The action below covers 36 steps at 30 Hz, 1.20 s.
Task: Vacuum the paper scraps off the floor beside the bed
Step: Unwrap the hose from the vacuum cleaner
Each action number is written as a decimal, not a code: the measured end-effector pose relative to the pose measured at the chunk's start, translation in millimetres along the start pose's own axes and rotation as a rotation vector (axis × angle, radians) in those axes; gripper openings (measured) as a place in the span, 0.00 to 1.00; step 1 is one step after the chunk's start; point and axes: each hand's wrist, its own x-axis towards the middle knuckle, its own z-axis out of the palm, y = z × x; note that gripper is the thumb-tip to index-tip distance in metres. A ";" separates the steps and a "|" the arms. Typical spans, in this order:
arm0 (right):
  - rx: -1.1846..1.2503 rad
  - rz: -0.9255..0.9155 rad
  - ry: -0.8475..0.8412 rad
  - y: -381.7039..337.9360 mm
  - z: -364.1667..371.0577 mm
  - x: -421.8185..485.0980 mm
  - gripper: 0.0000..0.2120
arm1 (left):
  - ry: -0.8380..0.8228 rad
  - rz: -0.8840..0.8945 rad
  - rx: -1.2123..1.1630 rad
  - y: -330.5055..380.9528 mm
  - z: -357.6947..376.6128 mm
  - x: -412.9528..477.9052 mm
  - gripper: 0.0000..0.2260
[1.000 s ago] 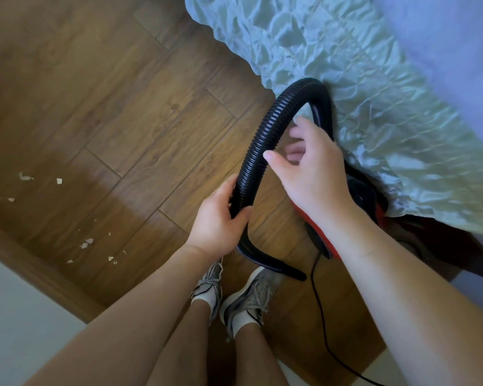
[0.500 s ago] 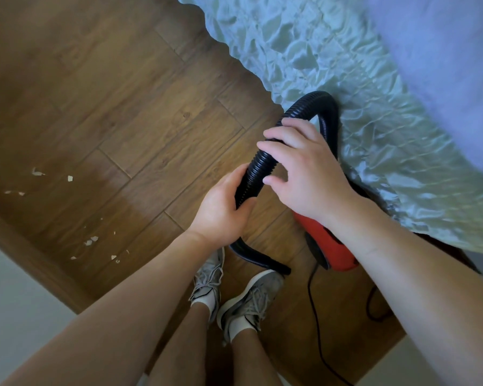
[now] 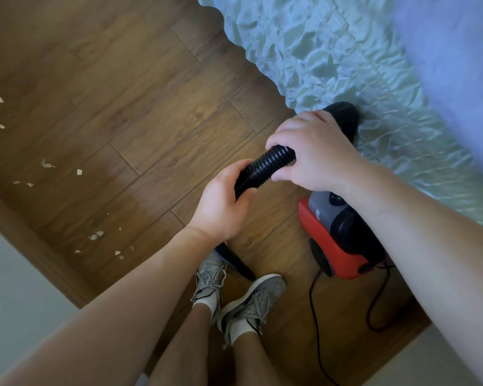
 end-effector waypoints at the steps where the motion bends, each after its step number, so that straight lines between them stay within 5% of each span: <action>1: 0.003 0.006 0.005 -0.6 -0.8 0.8 0.16 | 0.009 0.000 0.007 0.0 -2.1 1.2 0.20; 10: 0.108 0.128 0.094 -1.9 -8.6 -1.5 0.13 | 0.153 -0.059 0.010 12.0 -17.6 8.9 0.18; 15: 0.157 0.179 0.157 -3.9 -14.3 -5.5 0.13 | 0.350 -0.332 0.040 22.6 -22.8 8.2 0.24; 20: 0.231 0.218 0.227 -4.6 -20.4 -17.7 0.13 | 0.317 -0.546 -0.157 38.2 -14.0 3.1 0.31; 34: 0.392 0.268 0.357 -19.3 -9.3 -45.1 0.16 | 0.451 -0.560 -0.665 45.0 -16.3 22.2 0.42; 36: 0.402 0.265 0.351 -23.2 -4.2 -49.7 0.16 | 0.469 -0.570 -0.760 42.5 -19.0 27.4 0.35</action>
